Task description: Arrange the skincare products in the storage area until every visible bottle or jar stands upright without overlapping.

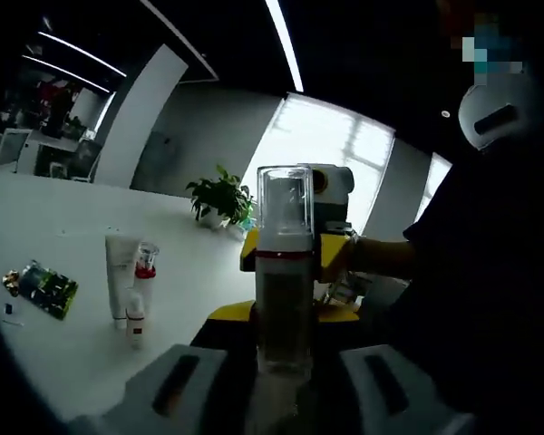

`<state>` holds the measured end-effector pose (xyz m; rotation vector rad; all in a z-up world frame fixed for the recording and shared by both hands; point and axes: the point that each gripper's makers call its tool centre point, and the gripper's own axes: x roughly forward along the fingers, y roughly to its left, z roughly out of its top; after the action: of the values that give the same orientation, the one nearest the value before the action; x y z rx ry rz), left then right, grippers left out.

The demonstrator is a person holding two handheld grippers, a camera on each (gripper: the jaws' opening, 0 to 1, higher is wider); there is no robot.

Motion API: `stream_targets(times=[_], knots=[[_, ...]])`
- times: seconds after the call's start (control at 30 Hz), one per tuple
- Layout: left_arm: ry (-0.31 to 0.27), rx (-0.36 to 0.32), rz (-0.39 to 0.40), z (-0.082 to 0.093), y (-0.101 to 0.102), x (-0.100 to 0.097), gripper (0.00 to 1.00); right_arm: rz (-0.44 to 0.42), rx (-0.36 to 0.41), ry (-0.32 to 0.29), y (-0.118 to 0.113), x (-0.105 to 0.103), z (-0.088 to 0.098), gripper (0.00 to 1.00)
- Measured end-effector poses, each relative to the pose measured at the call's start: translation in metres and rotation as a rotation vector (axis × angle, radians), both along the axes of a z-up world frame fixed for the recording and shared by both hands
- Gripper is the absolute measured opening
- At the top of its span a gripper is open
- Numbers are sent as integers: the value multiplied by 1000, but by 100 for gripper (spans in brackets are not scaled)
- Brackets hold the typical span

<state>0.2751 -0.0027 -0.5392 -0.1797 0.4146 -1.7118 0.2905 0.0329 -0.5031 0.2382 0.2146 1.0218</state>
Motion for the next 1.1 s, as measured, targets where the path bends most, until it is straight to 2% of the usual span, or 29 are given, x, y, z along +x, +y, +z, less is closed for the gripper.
stream_targets(times=[0.1,0.3,0.37,0.57,0.63,0.7,0.77,0.83,0.93,1.1], knots=[[9,48,2,-9,-2,0,26,-20,-16,-6,-6,4,-5,12],[-29,120,92,-26,-1,11,51,-40,-1,-2,-19,8,-10,12],[-77,129,139,-30,0,18,56,-43,-12,0,-21,9,-13,12],[-92,225,333,-51,14,46,74,-47,-9,2,-27,10,-16,12],[-100,278,412,-61,23,57,82,-52,-20,4,-29,10,-20,12],[-137,341,451,-73,34,62,88,-53,-25,8,-32,10,-24,12],[-160,405,460,-83,46,63,86,-57,-19,11,-34,9,-25,12],[-138,402,480,-85,50,63,91,-63,-19,16,-36,8,-28,12],[-140,422,498,-92,57,65,98,-83,-32,21,-42,9,-34,12],[-196,534,479,-111,71,65,99,-115,-42,19,-53,11,-39,12]])
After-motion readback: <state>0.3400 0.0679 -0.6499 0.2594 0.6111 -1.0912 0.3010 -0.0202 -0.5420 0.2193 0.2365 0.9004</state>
